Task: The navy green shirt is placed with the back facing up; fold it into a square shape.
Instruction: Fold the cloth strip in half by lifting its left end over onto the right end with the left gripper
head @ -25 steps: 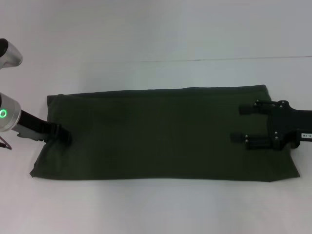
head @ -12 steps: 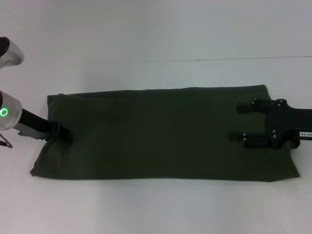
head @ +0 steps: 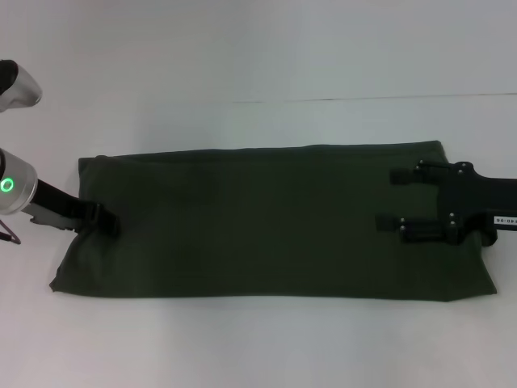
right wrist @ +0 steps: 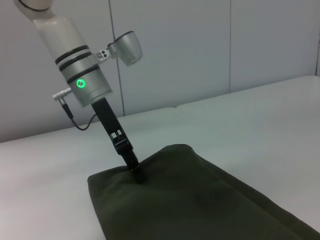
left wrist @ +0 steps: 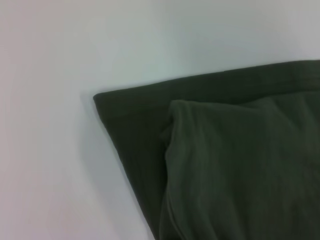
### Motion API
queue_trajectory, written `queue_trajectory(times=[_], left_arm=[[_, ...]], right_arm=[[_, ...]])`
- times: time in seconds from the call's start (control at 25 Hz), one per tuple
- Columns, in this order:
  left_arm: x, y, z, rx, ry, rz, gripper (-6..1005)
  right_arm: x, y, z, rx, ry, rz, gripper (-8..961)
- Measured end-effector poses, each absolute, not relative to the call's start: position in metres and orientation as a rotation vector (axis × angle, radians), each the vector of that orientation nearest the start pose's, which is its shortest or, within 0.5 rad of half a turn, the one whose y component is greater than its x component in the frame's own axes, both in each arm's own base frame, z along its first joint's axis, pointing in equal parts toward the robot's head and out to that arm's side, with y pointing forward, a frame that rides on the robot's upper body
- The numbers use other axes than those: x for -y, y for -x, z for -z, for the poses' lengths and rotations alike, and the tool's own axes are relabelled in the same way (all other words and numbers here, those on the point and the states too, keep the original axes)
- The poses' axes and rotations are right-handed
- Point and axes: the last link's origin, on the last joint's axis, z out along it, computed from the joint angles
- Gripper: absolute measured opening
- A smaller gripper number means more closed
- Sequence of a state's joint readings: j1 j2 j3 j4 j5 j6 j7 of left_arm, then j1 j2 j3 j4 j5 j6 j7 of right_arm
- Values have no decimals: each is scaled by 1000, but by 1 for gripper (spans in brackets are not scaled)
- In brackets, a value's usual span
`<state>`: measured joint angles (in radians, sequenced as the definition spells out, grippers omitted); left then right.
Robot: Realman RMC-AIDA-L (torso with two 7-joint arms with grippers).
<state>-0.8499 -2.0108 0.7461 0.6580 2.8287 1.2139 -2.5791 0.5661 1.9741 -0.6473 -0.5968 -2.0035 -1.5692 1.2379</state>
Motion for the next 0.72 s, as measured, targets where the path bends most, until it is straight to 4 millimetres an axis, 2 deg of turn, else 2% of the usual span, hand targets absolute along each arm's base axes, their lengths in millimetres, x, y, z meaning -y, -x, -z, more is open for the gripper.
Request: queue_trajectory(times=[0.56,0.72], left_arm=[[-417,273,-21,1529,2128,-251,406],[-418,273,-22,1530,2122,-246,259]], right_arm=[[-346,-274,-37,-406,2710,-619,880],[-346,-275,-37,-402,2709,-617,880]])
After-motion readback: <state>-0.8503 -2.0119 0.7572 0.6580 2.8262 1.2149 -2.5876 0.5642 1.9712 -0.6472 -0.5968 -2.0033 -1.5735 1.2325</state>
